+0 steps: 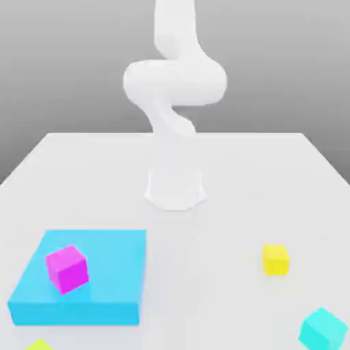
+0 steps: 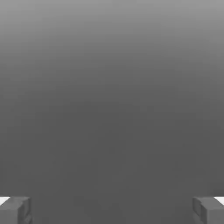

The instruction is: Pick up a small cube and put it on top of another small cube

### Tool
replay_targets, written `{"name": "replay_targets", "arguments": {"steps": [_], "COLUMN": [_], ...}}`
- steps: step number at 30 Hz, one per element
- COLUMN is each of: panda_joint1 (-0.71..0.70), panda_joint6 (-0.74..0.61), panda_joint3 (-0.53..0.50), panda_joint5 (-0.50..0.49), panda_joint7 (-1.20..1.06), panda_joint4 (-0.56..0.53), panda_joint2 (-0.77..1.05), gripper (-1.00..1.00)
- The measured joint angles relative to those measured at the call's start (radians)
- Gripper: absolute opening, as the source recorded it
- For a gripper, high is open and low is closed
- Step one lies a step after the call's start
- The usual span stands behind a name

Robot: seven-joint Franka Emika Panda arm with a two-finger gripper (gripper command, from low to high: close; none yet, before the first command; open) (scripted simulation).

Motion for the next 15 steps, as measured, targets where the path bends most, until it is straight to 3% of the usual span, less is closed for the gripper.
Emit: {"name": "replay_targets", "arguments": {"steps": [8,15], "panda_joint1": [0.078,0.143], "panda_joint6": [0.202,0.382], "panda_joint3": [0.159,0.311], "panda_joint5": [0.087,0.076], "panda_joint7": [0.165,0.37], "panda_joint4": [-0.191,-0.358], "panda_joint2": [0.295,0.554], "gripper": [0.0,0.0]}}
